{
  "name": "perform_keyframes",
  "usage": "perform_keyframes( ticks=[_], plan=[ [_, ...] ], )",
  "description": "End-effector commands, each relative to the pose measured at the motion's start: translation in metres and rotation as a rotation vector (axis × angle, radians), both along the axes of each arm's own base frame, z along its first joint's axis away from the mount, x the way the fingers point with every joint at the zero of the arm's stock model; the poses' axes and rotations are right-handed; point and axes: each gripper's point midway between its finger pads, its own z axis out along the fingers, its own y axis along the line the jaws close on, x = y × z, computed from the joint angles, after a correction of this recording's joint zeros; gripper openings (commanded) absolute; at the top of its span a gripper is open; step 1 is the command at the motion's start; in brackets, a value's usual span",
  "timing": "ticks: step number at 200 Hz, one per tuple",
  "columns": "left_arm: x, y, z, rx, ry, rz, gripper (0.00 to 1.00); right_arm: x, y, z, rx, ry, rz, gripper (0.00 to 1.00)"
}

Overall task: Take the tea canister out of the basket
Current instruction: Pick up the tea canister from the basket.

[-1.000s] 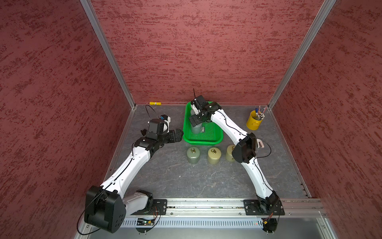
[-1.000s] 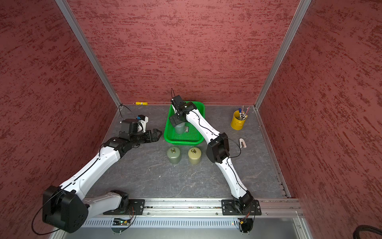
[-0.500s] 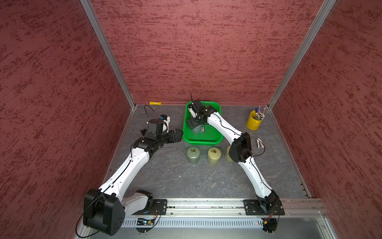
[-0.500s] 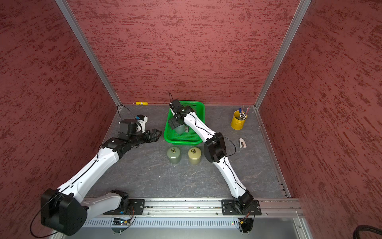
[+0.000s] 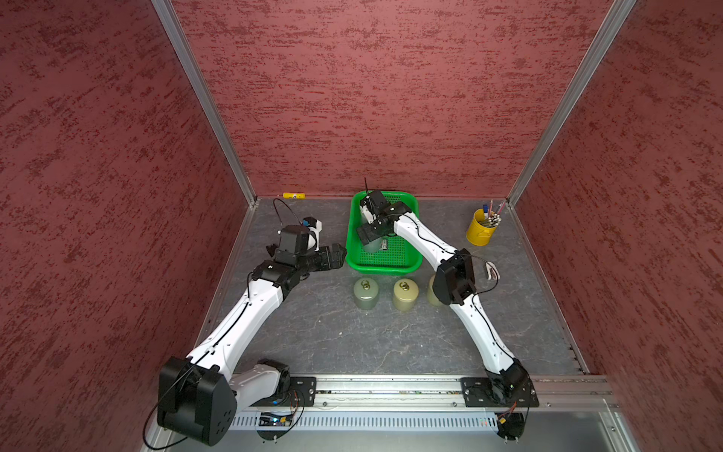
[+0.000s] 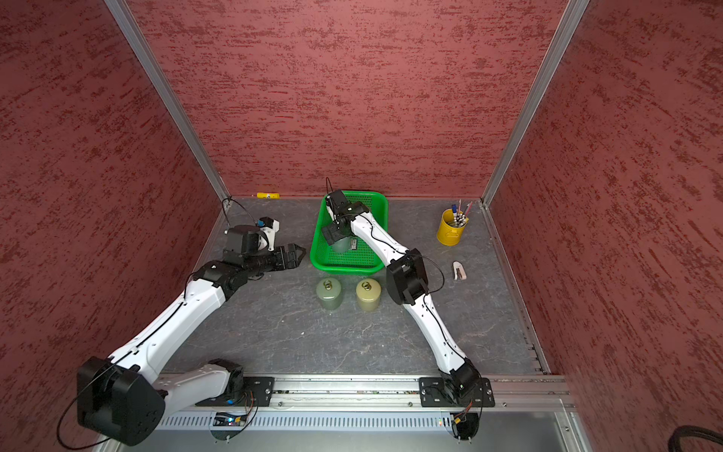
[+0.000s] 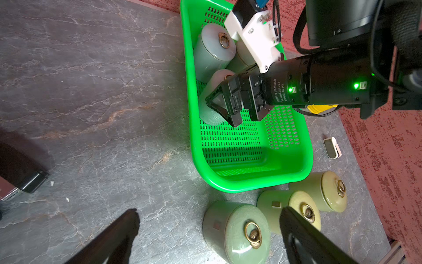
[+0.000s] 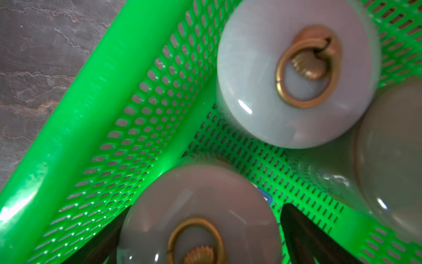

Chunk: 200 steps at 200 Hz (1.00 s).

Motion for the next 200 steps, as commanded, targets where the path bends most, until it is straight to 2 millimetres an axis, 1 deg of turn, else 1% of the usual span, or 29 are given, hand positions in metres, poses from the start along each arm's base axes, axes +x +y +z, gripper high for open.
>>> perform_keyframes(
  ticks=[1,23,41,69,89,105,116,133,145,156,164,182,200],
  plan=[
    [0.001,0.001,0.005,0.007,-0.021,0.005,1.00,0.004,0.004,-0.002,0.030,-0.003,0.004,0.96],
    [0.001,0.001,0.004,0.007,-0.019,0.005,1.00,0.003,0.004,-0.002,0.034,0.003,0.009,0.90],
    [0.001,0.001,0.003,0.008,-0.015,0.005,1.00,0.002,0.004,-0.003,0.032,0.006,0.011,0.83],
    [0.001,0.001,0.003,0.007,-0.017,0.006,1.00,-0.001,0.004,0.000,0.036,0.009,0.016,0.66],
    [0.002,0.001,0.003,0.006,-0.017,0.004,1.00,-0.003,0.002,0.004,0.039,0.007,0.016,0.50],
    [0.001,0.000,0.003,0.005,-0.017,0.001,1.00,-0.006,0.000,0.009,0.048,0.004,0.015,0.44],
    [0.002,0.000,0.003,0.004,-0.018,0.003,1.00,-0.010,-0.002,0.013,0.052,0.004,0.012,0.37],
    [0.002,-0.001,0.004,0.002,-0.019,0.000,1.00,-0.015,-0.005,0.019,0.059,-0.001,0.008,0.18],
    [0.002,-0.001,0.005,0.000,-0.020,-0.002,1.00,-0.019,-0.008,0.024,0.064,-0.006,0.002,0.08],
    [0.002,-0.001,0.004,-0.001,-0.019,-0.001,1.00,-0.023,-0.010,0.029,0.070,-0.016,0.001,0.05],
    [0.003,-0.002,0.005,-0.002,-0.019,-0.003,1.00,-0.026,-0.013,0.033,0.072,-0.020,-0.001,0.00],
    [0.003,-0.003,0.005,-0.002,-0.019,-0.006,1.00,-0.030,-0.020,0.046,0.072,-0.043,-0.015,0.00],
    [0.004,-0.004,0.005,-0.003,-0.018,-0.008,1.00,-0.036,-0.024,0.066,0.095,-0.080,-0.017,0.00]
  ],
)
